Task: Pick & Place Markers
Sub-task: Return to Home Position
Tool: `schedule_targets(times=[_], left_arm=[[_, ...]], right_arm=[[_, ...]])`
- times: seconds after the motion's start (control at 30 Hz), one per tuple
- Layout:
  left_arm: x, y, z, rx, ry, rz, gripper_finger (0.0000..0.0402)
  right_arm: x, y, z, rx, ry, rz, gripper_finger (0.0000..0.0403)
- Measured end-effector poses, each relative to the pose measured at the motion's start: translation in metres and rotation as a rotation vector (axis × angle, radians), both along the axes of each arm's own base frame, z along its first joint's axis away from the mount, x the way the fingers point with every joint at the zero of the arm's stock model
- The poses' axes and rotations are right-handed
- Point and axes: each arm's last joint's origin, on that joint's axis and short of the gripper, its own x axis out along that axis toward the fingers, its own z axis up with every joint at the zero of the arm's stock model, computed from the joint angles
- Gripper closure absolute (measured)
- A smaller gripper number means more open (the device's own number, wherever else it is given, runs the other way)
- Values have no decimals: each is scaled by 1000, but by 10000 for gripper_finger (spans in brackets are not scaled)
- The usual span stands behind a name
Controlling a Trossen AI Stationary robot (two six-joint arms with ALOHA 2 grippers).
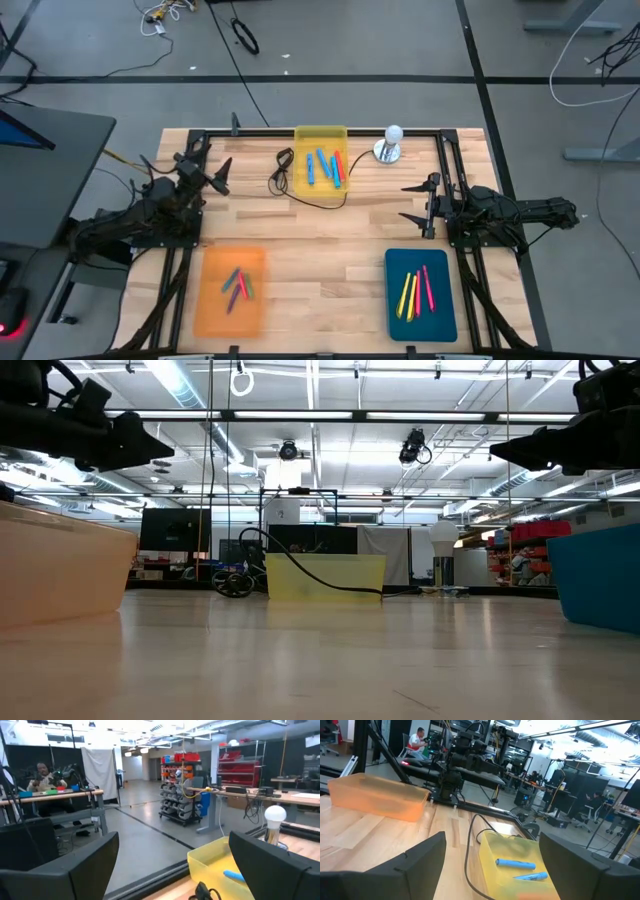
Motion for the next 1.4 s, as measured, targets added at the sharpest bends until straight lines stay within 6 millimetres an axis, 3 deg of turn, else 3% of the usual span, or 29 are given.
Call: schedule_targets(times=[0.1,0.2,0.53,0.63,0.93,1.4], left_arm=[[1,0,-4,-5,27,4,19],[6,1,-22,-19,71,-18,19],[9,-1,-23,-32,58,-160,19],[8,-1,-23,-12,89,-132,19],[1,4,-25,-37,123,183,19],[0,4,-24,-62,56,204,19]], right_arm=[[0,0,0,0,0,0,80],[0,0,0,0,0,0,80],[0,0,0,0,0,0,80],[0,0,0,0,0,0,80],[0,0,0,0,1,0,80],[0,0,0,0,1,0,80]])
